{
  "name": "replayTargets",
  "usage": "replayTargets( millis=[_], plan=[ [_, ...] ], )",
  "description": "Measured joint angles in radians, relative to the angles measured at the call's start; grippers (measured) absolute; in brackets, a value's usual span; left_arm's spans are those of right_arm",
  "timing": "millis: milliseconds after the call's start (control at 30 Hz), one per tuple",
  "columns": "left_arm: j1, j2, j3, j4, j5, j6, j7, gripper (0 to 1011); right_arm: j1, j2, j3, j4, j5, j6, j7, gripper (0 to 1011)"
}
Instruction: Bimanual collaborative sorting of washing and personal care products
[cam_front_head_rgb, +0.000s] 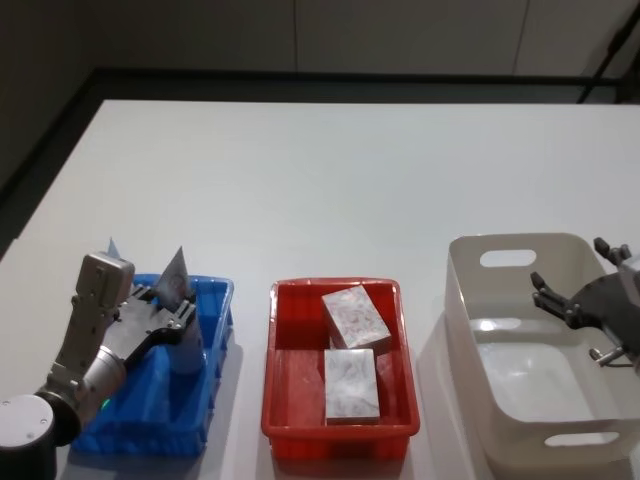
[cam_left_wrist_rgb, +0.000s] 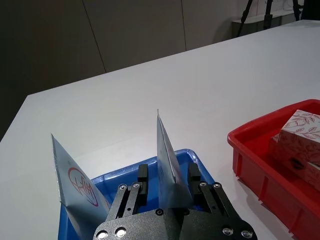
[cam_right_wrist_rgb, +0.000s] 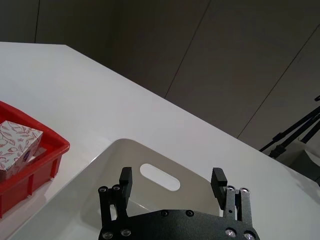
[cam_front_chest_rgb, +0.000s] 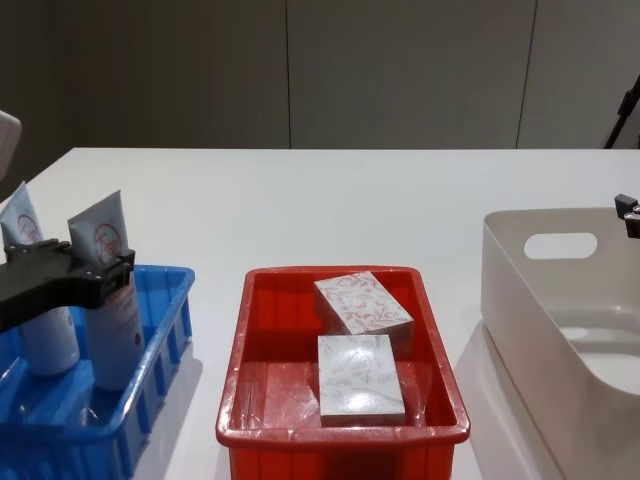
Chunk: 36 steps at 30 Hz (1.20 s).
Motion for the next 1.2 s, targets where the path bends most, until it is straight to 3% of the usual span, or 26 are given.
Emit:
replayTargets(
  millis=[267,900,1200],
  plan=[
    [0.000,0.000,0.000,-0.001,-0.001,0.000,0.000,264,0.000,0.000,0.000,0.000,0.000,0.000,0.000,1001],
    [0.001,0.000,-0.001,-0.001,0.000,0.001,-0.002,205,0.000,0.000,0.000,0.000,0.000,0.000,0.000,1001],
    [0.023,0.003,-0.016,-0.032,0.000,0.001,-0.049,205,0.000,0.000,0.000,0.000,0.000,0.000,0.000,1001]
  ],
)
